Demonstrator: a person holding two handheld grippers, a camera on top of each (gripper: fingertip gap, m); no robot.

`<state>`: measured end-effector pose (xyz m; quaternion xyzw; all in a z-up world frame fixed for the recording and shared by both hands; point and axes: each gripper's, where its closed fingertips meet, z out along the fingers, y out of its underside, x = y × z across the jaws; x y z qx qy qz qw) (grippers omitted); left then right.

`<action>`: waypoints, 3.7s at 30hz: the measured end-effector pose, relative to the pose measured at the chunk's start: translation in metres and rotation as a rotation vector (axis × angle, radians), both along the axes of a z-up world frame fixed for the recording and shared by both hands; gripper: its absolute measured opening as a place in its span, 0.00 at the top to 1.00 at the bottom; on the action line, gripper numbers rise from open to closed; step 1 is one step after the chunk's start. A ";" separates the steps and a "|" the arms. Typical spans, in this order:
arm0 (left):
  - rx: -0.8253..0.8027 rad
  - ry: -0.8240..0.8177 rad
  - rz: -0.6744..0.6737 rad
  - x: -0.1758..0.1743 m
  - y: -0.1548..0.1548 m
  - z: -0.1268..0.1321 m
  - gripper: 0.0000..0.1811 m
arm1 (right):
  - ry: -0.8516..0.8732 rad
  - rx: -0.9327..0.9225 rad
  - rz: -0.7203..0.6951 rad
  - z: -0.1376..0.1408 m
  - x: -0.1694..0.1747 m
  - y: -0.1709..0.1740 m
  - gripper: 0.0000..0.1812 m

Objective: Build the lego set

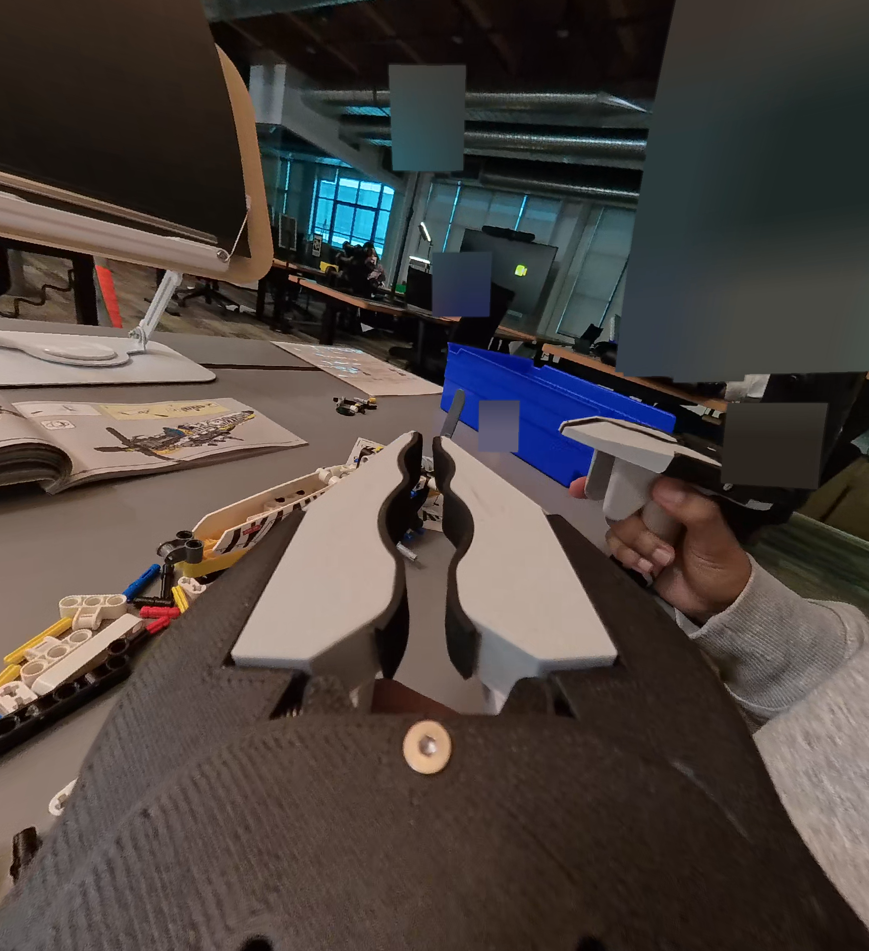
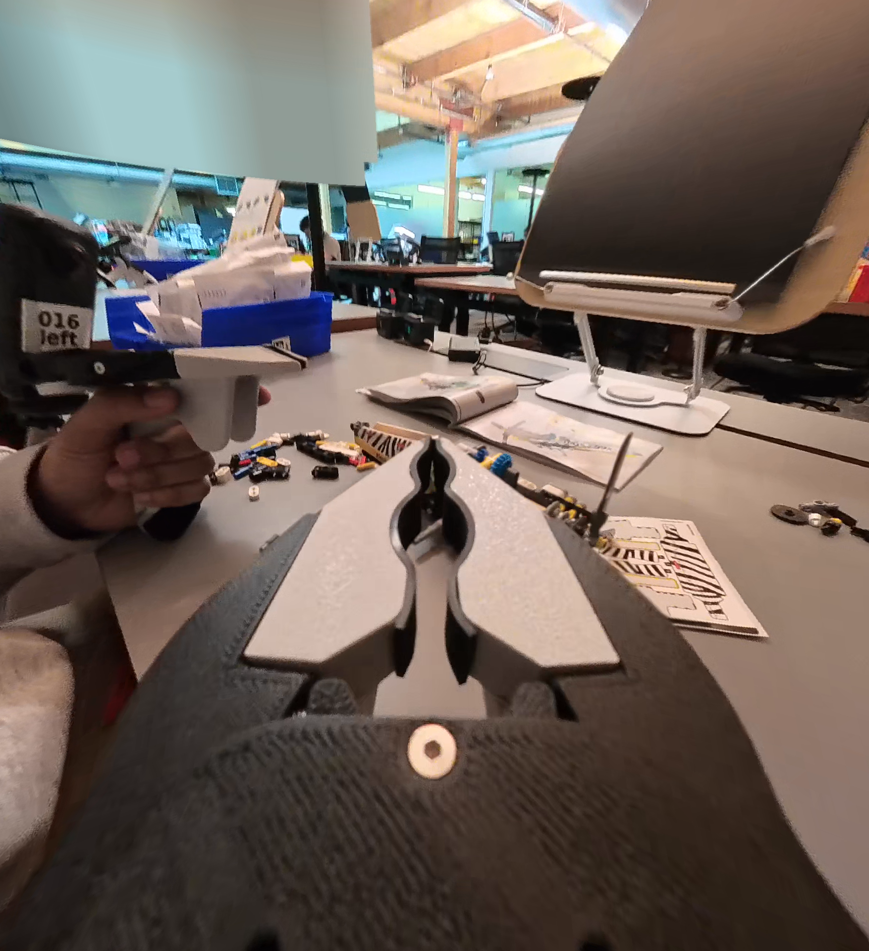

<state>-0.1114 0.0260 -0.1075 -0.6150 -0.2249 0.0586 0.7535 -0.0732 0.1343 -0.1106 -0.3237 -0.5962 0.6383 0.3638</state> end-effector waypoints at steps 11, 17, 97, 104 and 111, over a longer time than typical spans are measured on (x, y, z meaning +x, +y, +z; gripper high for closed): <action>0.067 0.110 0.185 -0.018 -0.029 0.016 1.00 | 0.019 -0.017 -0.009 0.003 -0.001 0.002 1.00; -0.004 0.125 0.434 -0.064 -0.117 0.021 0.99 | 0.044 -0.034 -0.015 0.006 0.001 0.005 1.00; -0.936 -0.070 -0.214 0.044 0.059 -0.119 0.89 | -0.826 0.275 0.133 -0.116 0.019 -0.046 0.99; -0.937 -0.071 -0.225 0.046 0.056 -0.120 0.93 | -0.815 0.270 0.130 -0.116 0.019 -0.047 0.99; -0.944 -0.063 -0.223 0.047 0.055 -0.121 0.93 | -0.796 0.292 0.135 -0.116 0.018 -0.048 0.99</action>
